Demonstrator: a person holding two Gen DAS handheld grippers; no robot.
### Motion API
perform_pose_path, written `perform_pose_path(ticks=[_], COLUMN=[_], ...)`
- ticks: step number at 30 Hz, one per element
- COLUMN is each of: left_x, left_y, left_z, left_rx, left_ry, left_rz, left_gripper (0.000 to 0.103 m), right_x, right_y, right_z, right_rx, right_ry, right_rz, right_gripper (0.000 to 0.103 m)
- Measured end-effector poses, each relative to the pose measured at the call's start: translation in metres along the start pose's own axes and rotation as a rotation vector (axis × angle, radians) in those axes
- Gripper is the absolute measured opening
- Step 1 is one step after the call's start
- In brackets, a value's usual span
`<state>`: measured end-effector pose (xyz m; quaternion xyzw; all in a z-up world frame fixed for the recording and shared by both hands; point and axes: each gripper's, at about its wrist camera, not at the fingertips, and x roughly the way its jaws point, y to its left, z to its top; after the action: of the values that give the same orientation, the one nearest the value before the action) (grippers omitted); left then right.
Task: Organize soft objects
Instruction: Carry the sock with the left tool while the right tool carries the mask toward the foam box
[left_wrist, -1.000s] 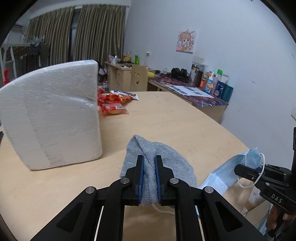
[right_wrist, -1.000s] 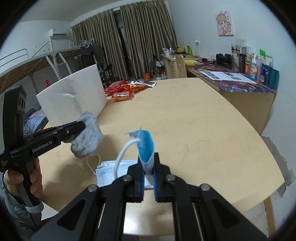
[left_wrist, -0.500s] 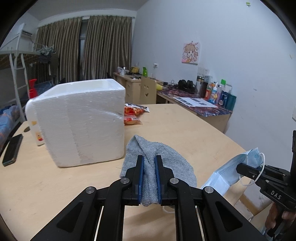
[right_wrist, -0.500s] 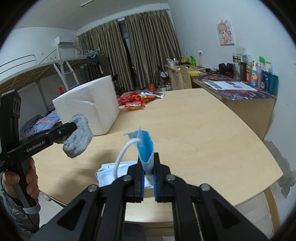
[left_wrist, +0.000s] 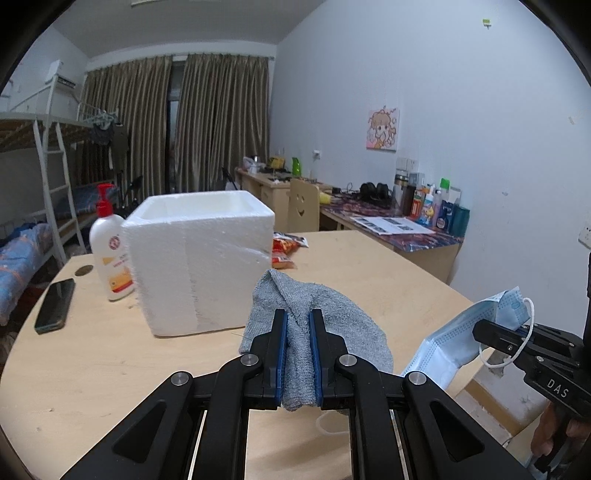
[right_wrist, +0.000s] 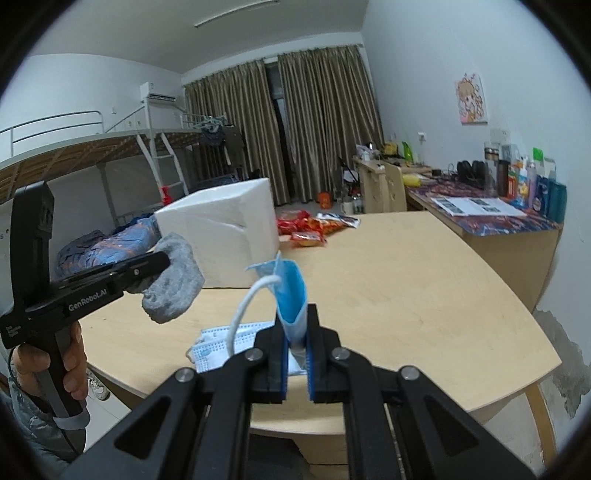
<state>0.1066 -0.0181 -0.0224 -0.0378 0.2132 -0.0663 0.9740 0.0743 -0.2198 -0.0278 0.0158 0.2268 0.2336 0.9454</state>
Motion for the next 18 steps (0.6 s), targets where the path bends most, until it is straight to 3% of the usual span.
perform_pose_path(ticks=[11, 18], left_x=[-0.046, -0.076], left_y=[0.019, 0.037], left_z=[-0.013, -0.019], left_rx=[-0.025, -0.057], left_ry=[-0.053, -0.089], left_rz=[0.047, 0.119], left_gripper=[0.012, 0.012], right_x=[-0.016, -0.028], right_y=[0.033, 0.057], right_z=[-0.002, 0.003], right_rx=[-0.052, -0.106], right_ry=[-0.043, -0.086], right_rz=[0.03, 0.074], right_gripper=[0.01, 0.01])
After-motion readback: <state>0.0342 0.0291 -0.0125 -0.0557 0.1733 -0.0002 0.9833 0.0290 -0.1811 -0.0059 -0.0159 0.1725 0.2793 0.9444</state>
